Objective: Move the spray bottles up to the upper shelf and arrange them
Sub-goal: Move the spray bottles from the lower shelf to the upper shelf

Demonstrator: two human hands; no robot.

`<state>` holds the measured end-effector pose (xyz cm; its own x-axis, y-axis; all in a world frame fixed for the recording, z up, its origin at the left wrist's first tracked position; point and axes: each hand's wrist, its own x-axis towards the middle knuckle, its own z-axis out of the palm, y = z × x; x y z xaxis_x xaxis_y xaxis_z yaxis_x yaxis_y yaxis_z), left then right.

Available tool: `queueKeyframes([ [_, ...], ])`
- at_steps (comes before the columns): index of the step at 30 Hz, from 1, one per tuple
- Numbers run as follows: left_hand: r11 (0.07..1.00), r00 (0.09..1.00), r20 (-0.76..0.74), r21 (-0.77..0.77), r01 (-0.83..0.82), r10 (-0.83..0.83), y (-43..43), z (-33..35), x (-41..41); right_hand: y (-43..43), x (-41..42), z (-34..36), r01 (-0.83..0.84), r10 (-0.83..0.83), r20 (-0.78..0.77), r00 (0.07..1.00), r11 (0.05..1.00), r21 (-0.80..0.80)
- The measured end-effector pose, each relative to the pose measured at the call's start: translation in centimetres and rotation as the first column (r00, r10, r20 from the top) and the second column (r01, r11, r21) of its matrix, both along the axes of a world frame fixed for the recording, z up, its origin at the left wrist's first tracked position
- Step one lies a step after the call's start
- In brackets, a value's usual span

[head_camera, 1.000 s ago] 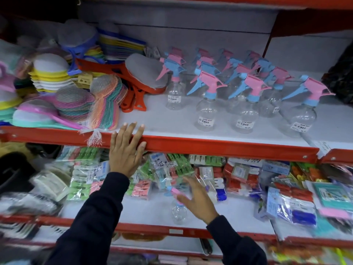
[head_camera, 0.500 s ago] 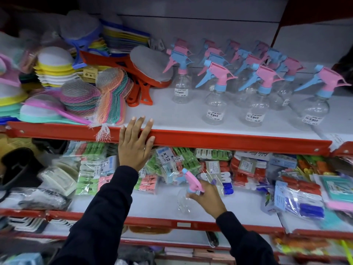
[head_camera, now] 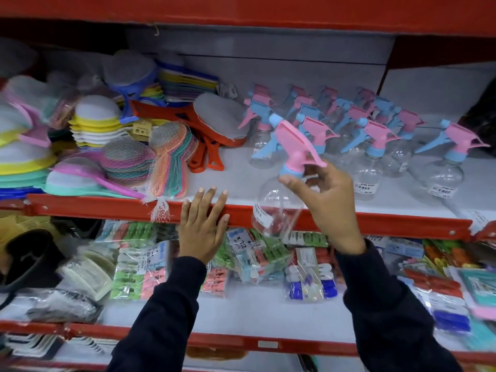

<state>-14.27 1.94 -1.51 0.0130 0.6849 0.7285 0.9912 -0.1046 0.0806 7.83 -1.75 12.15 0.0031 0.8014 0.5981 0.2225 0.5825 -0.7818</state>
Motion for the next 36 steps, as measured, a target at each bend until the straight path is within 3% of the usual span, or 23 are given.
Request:
queueKeyframes([
  [8, 1.000, 1.000, 0.016, -0.009, 0.024, -0.024, -0.1, 0.2, -0.1, 8.2, -5.0, 0.5, 0.190, -0.191, 0.051, 0.980, 0.981, 0.027],
  [15, 0.999, 0.999, 0.018, -0.014, 0.035, -0.035, -0.1, 0.2, -0.1, 10.3, -6.2, -1.8, 0.352, -0.385, 0.251, 0.888, 0.921, 0.166],
  [21, 0.997, 0.999, 0.029, -0.067, 0.047, -0.045, -0.4, 0.4, -0.1, 9.7, -6.9, -1.8, 0.437, -0.453, 0.182, 0.873, 0.891, 0.123],
  [28, 0.991, 0.992, 0.105, -0.112, 0.079, -0.068, -1.6, 1.2, 0.4, 9.4, -6.0, -1.9, 0.330, -0.328, 0.100, 0.939, 0.944, -0.003],
  [32, 0.993, 0.972, 0.233, -0.102, 0.059, -0.034, -2.1, 2.8, 1.7, 8.9, -4.9, -2.4, 0.213, -0.208, 0.094, 0.974, 0.975, -0.056],
  [36, 0.955, 0.939, 0.342, -0.261, 0.139, -0.043, -0.5, 6.4, 3.1, 7.5, -3.6, -3.4, 0.161, -0.147, 0.116, 0.982, 0.980, -0.114],
])
